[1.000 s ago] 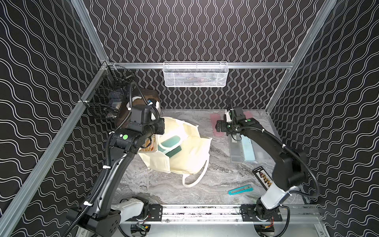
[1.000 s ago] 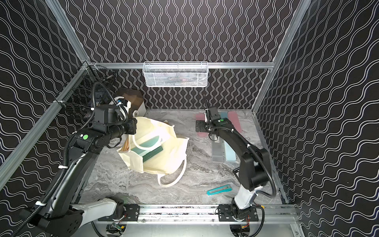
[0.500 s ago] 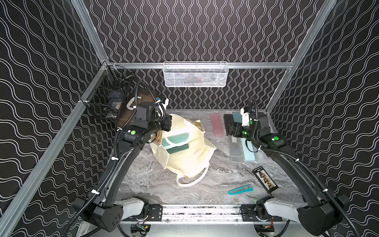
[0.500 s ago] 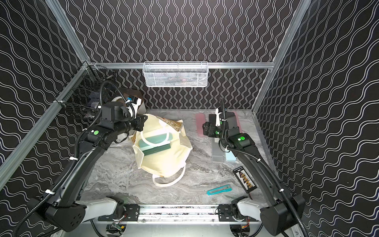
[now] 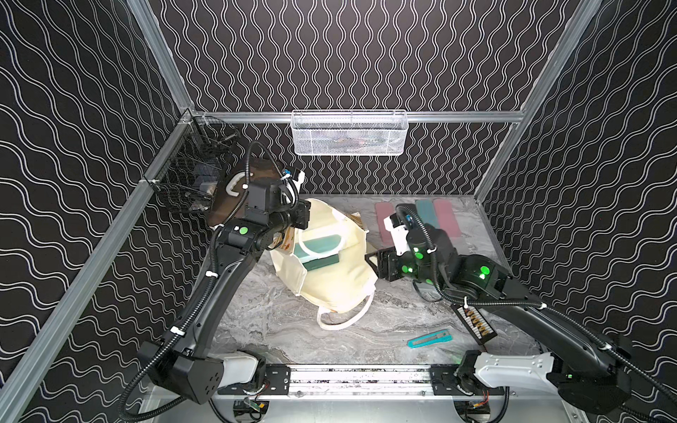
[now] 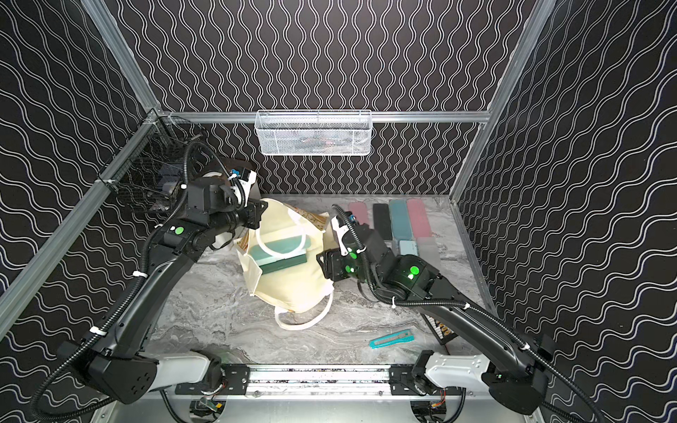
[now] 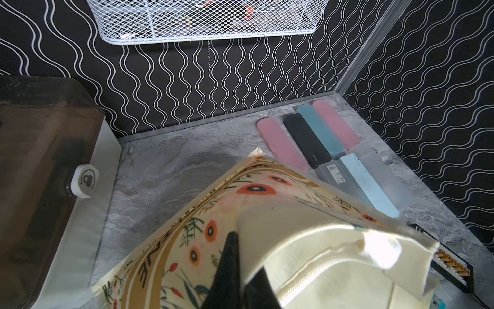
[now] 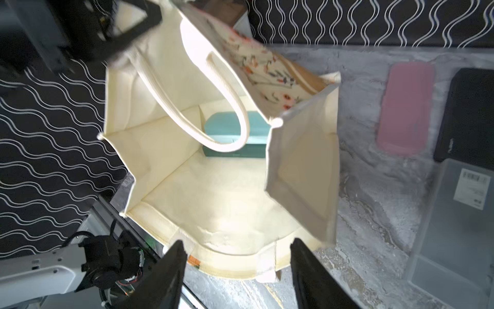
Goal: Take out the pencil case from the canvas bag
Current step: Pick up the pencil case from the canvas bag.
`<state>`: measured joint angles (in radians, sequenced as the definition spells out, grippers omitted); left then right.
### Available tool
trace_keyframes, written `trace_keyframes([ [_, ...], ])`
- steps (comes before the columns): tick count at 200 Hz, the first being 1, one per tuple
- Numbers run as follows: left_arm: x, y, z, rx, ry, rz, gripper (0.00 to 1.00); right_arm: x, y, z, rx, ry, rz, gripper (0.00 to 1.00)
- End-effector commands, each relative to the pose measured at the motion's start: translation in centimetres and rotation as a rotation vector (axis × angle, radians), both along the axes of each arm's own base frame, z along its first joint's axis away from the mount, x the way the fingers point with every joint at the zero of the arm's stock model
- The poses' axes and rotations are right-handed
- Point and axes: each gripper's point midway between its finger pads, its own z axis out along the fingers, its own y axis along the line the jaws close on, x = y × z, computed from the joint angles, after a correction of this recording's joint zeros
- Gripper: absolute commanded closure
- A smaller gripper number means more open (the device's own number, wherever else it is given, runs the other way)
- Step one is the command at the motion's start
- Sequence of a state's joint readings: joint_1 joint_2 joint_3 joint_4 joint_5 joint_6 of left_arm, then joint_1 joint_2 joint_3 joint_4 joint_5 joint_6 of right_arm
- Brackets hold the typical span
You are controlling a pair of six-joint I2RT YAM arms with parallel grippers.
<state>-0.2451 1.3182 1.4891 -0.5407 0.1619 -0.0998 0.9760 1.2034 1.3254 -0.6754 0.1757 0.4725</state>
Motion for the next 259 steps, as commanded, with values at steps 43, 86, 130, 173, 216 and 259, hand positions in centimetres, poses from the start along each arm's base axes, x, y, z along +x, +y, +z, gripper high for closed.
trace_keyframes([
  [43, 0.9, -0.5, 3.8, -0.056, -0.120, -0.008, 1.00, -2.1, 5.4, -8.0, -0.124, 0.094, 0.030, 0.46],
  [86, 0.4, -0.4, 4.3, -0.070, -0.122, -0.008, 1.00, -0.7, 7.7, -13.0, -0.216, 0.123, -0.021, 0.52],
  [130, -0.1, 0.2, 4.8, -0.063, -0.121, 0.017, 1.00, 1.5, 8.1, -17.3, -0.243, 0.200, -0.114, 0.56],
  [173, -0.9, 0.1, 5.5, -0.093, -0.122, 0.011, 1.00, 4.4, 8.2, -19.9, -0.119, 0.354, -0.229, 0.58],
  [216, -2.1, -0.1, 5.4, -0.117, -0.117, -0.008, 1.00, 7.5, 6.7, -20.3, 0.041, 0.459, -0.411, 0.61],
  [259, -4.4, -1.0, 4.3, -0.121, -0.126, -0.101, 1.00, 9.2, 7.8, -18.9, 0.211, 0.486, -0.481, 0.58],
])
